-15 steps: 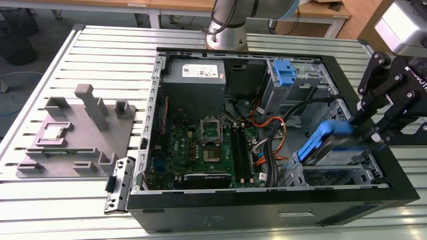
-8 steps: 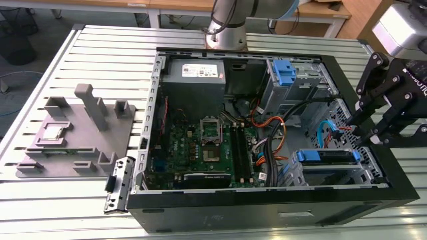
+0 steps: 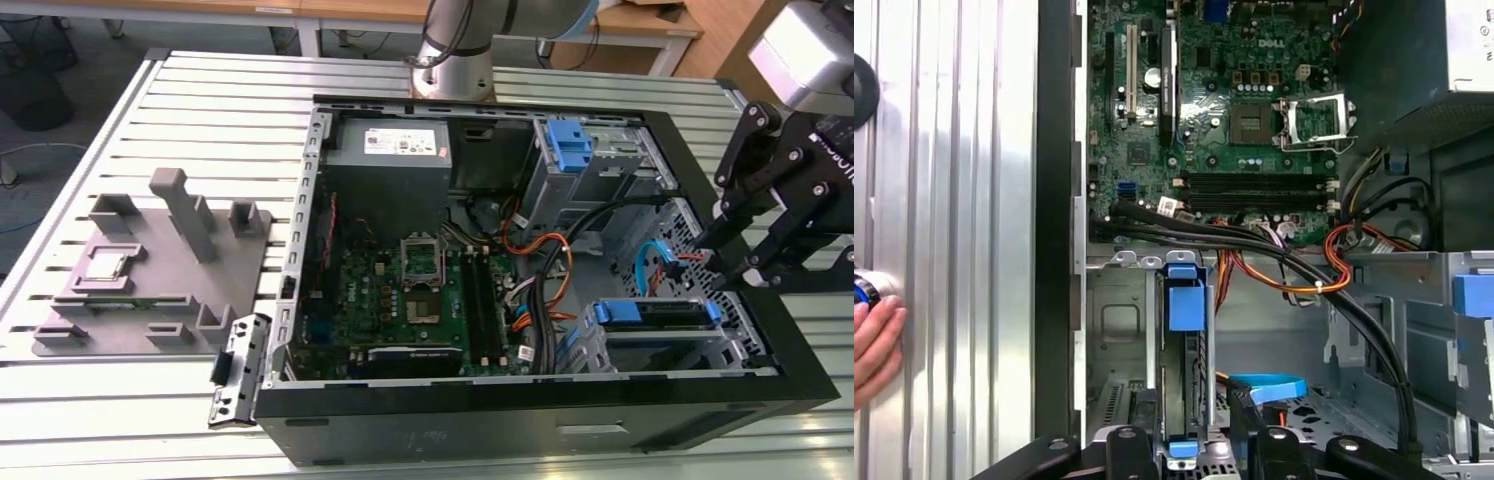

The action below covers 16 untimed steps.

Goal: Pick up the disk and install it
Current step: 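Insert the disk into the insertion slot, then insert the first disk wire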

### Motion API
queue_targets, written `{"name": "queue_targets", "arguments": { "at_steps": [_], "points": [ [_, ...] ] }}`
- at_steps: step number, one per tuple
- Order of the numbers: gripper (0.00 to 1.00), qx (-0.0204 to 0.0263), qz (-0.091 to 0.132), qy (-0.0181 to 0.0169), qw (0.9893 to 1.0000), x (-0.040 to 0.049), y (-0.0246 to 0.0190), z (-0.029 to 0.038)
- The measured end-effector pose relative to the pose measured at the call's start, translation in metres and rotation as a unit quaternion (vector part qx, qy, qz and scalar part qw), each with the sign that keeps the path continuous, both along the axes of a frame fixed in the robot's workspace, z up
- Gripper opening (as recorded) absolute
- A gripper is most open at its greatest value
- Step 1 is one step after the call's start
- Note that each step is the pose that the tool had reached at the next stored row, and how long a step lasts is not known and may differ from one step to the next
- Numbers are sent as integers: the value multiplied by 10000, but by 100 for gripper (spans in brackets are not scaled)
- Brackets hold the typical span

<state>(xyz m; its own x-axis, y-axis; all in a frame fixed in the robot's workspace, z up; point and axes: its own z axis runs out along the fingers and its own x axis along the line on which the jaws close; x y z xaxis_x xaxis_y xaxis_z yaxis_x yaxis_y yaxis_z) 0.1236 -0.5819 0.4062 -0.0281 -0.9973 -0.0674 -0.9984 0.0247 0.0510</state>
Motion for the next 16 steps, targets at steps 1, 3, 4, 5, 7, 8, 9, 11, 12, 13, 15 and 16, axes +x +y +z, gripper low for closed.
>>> {"name": "queue_targets", "arguments": {
  "at_steps": [1,3,4,5,7,8,9,11,12,13,15,16],
  "points": [
    [42,1,0,0,10000,0,0,-1],
    [42,2,0,0,10000,0,0,-1],
    [42,2,0,0,10000,0,0,0],
    [42,2,0,0,10000,0,0,0],
    [42,3,0,0,10000,0,0,0],
    [42,7,0,0,10000,0,0,-1],
    [42,7,0,0,10000,0,0,-1],
    [42,10,0,0,10000,0,0,-2],
    [42,10,0,0,10000,0,0,-2],
    [42,10,0,0,10000,0,0,-2],
    [42,10,0,0,10000,0,0,-2],
    [42,10,0,0,10000,0,0,-2]
  ]
}}
